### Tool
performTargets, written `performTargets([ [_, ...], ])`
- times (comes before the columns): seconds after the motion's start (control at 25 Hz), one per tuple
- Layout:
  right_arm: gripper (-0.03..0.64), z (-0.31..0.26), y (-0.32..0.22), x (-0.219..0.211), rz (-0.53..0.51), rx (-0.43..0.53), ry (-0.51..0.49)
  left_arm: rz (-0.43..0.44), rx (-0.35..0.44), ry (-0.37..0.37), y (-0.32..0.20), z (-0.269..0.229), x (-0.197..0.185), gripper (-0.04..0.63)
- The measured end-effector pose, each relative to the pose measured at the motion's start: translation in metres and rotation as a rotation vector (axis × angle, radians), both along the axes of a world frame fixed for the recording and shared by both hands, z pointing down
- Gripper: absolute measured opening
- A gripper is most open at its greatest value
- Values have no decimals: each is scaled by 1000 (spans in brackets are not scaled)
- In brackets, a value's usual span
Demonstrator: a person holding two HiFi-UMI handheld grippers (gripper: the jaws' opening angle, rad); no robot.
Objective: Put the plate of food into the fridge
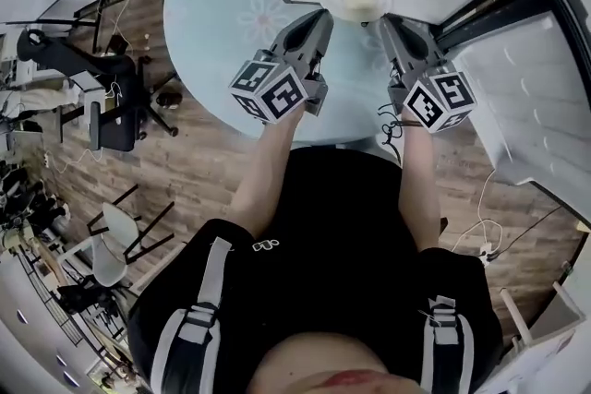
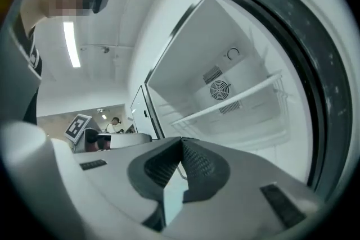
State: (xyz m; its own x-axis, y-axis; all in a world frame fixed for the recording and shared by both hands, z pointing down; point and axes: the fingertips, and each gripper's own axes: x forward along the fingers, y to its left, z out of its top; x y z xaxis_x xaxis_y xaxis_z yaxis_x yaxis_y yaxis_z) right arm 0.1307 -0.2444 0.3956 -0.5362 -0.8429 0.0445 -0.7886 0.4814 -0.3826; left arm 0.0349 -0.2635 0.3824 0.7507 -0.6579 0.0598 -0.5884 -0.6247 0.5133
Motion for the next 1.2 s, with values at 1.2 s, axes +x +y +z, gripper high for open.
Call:
performTargets([
  [1.2,0,-61,27,-8,-35,166,184,-84,161,-150,36,-33,-4,0],
])
